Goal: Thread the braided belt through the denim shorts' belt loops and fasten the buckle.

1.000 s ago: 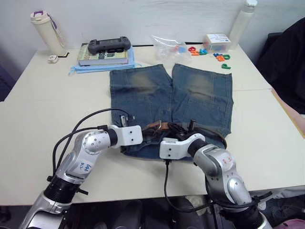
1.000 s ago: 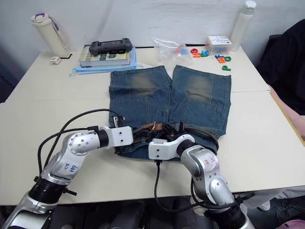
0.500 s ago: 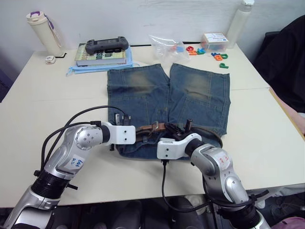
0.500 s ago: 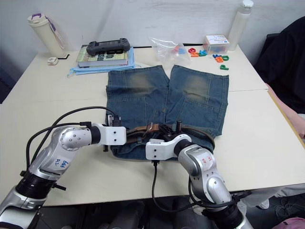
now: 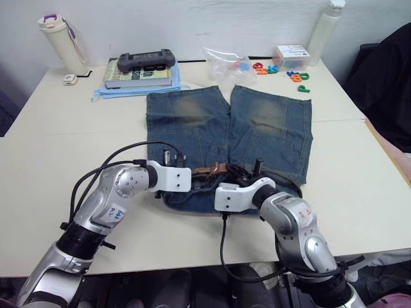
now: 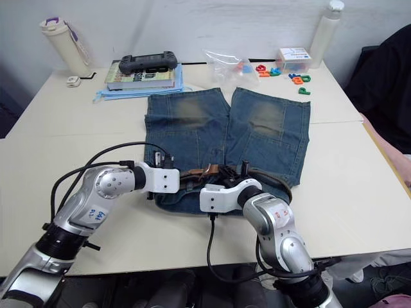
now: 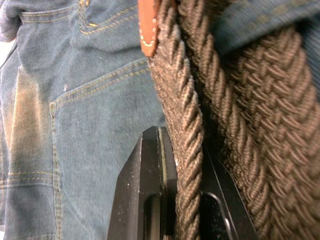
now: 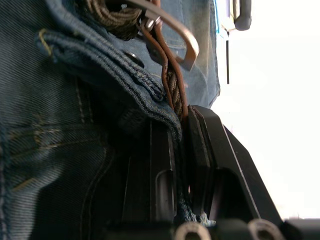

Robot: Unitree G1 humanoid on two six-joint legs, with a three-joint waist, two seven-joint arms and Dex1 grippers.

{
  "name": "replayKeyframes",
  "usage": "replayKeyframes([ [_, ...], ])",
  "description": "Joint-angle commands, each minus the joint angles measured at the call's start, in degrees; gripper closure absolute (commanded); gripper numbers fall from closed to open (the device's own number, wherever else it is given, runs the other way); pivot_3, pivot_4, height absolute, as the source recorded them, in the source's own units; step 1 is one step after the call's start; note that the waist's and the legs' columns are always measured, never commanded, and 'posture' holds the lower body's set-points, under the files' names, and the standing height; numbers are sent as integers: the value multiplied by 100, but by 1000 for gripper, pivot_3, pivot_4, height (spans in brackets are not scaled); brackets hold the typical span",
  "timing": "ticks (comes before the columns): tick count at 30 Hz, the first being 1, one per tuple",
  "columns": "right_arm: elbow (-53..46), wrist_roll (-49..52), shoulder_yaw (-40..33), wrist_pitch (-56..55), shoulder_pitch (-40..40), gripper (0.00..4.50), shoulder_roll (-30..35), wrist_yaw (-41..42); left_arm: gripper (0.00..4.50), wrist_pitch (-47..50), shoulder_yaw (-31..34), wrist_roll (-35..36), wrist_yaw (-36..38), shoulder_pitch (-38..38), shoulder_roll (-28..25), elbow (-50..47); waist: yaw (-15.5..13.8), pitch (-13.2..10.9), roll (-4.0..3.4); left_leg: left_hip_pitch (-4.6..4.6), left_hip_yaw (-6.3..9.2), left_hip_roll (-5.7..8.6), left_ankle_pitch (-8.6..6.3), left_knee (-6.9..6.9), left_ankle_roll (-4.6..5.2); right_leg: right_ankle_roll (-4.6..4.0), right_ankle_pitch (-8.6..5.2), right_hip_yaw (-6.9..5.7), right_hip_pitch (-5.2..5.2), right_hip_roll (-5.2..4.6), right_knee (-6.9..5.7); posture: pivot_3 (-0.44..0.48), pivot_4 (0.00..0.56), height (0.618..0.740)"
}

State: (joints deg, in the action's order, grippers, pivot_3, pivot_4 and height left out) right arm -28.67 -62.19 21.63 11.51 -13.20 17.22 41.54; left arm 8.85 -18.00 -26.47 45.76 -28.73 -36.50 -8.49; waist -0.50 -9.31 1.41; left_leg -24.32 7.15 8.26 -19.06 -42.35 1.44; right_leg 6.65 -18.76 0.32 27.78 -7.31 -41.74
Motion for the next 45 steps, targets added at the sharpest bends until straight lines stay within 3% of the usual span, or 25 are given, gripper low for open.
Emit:
replayKeyframes([
  [1,-148,70,110,-97,-97,4486,-97,-23,4500,52,-6,109,-97,-142,270,-227,-2,0,0,0,0,0,0,0,0,0,0,0,0,0,0,0,150,659],
  [12,-126,99,143,-100,-49,4486,-108,-42,4500,-60,332,199,-55,-9,14,-281,-12,0,0,-1,0,0,0,-1,-1,1,0,1,4,1,-2,0,150,659],
  [24,-105,120,164,-105,-10,4486,-115,-75,4500,144,529,305,-275,-38,237,-387,-13,0,0,-2,0,0,0,-1,-1,1,0,0,4,1,-2,0,150,659],
  [34,57,185,171,-168,-231,4486,-144,-107,4500,488,912,420,-522,513,328,-813,43,0,0,-1,1,-1,0,-2,-3,0,0,1,5,1,-7,0,150,659],
  [45,86,272,198,-173,-271,4486,-106,-106,4500,103,958,369,-700,805,-5,-926,55,0,0,-1,0,-1,-1,-2,-5,-2,-2,1,7,2,-8,0,150,659],
])
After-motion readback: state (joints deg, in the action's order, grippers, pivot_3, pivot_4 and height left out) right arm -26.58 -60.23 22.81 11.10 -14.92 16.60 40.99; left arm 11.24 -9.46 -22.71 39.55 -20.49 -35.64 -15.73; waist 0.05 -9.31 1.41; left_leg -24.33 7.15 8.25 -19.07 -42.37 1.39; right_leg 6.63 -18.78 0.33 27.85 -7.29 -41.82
